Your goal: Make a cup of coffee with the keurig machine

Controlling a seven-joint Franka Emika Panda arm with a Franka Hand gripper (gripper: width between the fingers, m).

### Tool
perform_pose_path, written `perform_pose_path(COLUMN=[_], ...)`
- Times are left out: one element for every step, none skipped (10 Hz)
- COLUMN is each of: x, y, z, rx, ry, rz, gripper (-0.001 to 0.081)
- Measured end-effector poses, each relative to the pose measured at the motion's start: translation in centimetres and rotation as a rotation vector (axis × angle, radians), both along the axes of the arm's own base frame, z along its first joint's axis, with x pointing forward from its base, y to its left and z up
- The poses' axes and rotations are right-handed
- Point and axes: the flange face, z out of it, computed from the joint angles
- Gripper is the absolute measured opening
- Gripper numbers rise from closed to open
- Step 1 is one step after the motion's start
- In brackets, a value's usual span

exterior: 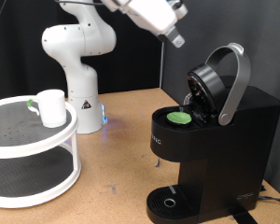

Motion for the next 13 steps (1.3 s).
perform_pose_path(x=[0.3,0.7,1.1,1.6,1.9,2.1,2.2,2.3,2.4,2.4,2.4,2.4,2.4], y=[1.3,2.7,4.0,5.2,6.2,7.1,7.8,8.3,8.8,9.3,9.7,10.2,10.5], z=[0.6,0.9,1.2,1.5,1.9,2.2,2.5,2.9,3.2,3.5,3.7,3.9,4.0], rx=[-0.007,-0.019,-0.023,-0.024,-0.024,-0.023,-0.022,-0.018,-0.018,-0.018,-0.017,-0.017,-0.018], ry=[0.018,0.035,0.048,0.052,0.050,0.045,0.040,0.035,0.032,0.033,0.034,0.034,0.034], rz=[0.014,0.035,0.060,0.076,0.089,0.101,0.109,0.116,0.121,0.121,0.122,0.125,0.128], gripper=[0.0805,0.0805,0.0805,0.0805,0.0805,0.0805,0.0805,0.0805,0.0805,0.0805,0.0805,0.0805,0.0805])
